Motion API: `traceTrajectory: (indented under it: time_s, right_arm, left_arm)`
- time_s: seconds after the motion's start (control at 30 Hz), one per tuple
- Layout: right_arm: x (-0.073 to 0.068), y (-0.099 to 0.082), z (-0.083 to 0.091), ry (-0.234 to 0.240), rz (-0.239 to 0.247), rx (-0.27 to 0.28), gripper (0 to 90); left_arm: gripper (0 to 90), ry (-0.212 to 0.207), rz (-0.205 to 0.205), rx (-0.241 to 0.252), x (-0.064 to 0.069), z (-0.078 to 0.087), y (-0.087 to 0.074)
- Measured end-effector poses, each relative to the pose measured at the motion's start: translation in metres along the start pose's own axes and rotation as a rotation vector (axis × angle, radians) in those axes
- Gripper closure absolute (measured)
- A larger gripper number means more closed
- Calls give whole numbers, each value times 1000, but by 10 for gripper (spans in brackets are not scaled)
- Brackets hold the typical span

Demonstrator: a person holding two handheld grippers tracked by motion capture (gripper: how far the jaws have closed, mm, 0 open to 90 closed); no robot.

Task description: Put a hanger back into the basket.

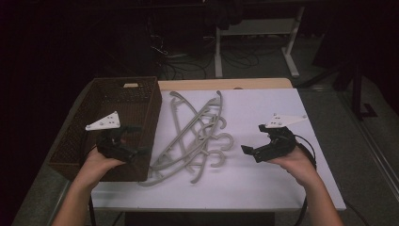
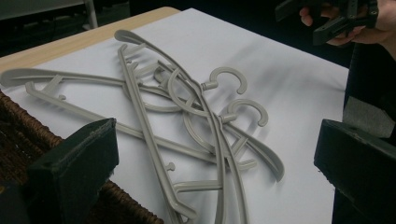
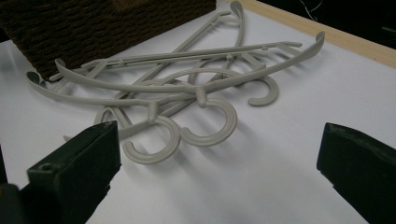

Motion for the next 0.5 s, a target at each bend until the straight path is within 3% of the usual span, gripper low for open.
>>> traceTrajectory:
  time_s: [0.17,0.5]
  right_arm:
    - [3,-5,0,-3,-12,-14,0]
    - [2,-14,-7,1,-16,-48,0]
  left_arm:
    - [0,-7,-4,-3,5,-6,6]
    - [0,-23,-20,-14,29,-27,25]
Point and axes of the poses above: each handheld gripper's, and its own axes: z roughly backward along the jaws, y roughly out of its top, x roughly to its right, the point moved 5 cm from there along -z, roughly forward along the jaws, and after that the axes turned 4 degrees about y, right-handed, at the moved point
